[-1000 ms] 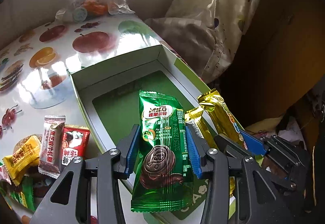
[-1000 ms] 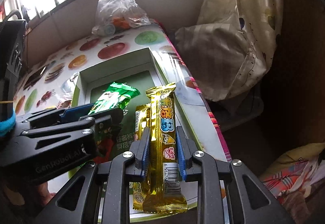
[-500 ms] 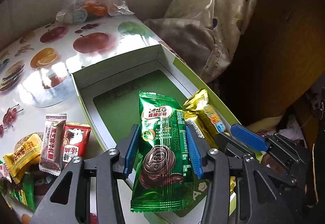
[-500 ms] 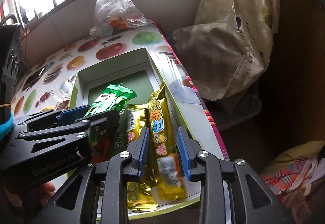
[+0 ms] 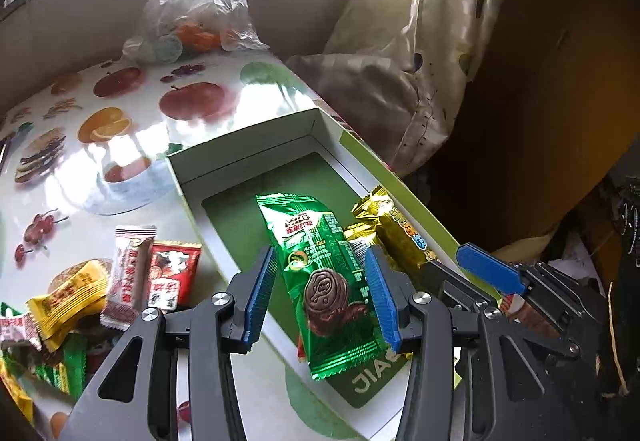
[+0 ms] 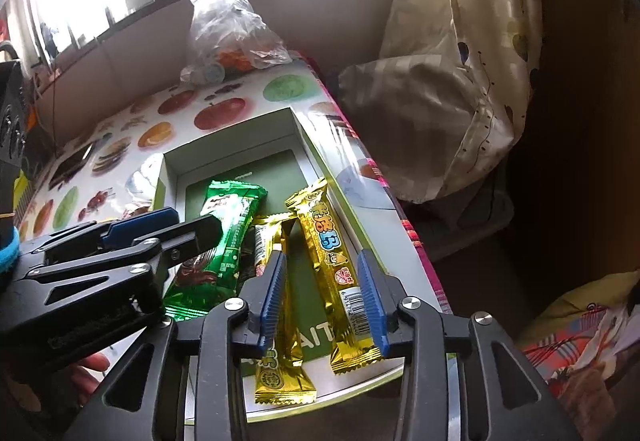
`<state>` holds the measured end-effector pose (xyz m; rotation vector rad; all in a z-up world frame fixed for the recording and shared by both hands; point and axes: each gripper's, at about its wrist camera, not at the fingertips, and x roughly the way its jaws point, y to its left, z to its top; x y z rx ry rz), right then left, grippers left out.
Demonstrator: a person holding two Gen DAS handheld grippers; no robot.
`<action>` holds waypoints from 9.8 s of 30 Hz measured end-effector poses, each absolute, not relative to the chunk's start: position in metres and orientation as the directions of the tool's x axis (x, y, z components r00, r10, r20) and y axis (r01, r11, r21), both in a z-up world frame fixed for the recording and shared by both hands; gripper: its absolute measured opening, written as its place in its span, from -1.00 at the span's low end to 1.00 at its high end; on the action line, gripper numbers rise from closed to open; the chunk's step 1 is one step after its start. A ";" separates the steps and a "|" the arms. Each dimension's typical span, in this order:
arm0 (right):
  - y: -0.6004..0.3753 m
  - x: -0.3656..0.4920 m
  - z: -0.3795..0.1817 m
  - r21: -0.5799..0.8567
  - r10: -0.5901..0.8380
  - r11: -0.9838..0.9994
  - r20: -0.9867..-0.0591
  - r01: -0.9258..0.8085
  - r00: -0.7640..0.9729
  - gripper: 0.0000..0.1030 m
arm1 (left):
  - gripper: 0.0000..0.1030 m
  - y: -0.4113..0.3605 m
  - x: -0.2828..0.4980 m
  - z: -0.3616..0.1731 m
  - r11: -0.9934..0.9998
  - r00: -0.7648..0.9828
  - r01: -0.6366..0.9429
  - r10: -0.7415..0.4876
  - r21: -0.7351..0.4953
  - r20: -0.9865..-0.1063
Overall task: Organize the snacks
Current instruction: 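Lower and open both tools to drop the Milo packet and gold bar into the box, then move both open tools back to the snack pile, then grasp the yellow peanut candy with the left tool while the right tool grasps a white wrapped candy, then carry the yellow peanut candy and white candy over the green box with both tools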
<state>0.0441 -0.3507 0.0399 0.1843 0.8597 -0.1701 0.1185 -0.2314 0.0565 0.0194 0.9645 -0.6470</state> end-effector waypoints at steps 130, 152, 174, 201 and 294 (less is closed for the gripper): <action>-0.058 0.157 0.008 0.076 0.364 0.847 -0.804 -0.526 0.470 -0.47 | -0.05 0.081 0.089 0.032 0.986 0.577 -0.020 -0.123 -0.164 -0.808; -0.063 0.141 0.018 0.084 0.369 0.865 -0.774 -0.494 0.515 -0.54 | -0.06 0.079 0.100 0.015 0.995 0.552 -0.049 -0.050 -0.092 -0.833; -0.065 0.124 0.023 0.113 0.390 0.868 -0.759 -0.484 0.521 -0.55 | -0.52 0.070 0.086 0.026 0.993 0.593 0.013 -0.101 -0.116 -0.799; -0.083 0.090 0.032 0.167 0.428 0.868 -0.728 -0.468 0.535 -0.58 | -0.52 0.049 0.071 0.044 0.988 0.617 0.080 -0.154 -0.133 -0.772; -0.357 0.047 0.059 0.218 0.079 0.971 -0.683 0.099 0.726 -0.58 | -0.52 -0.208 0.118 0.065 0.812 0.405 0.510 -0.517 -0.282 -0.754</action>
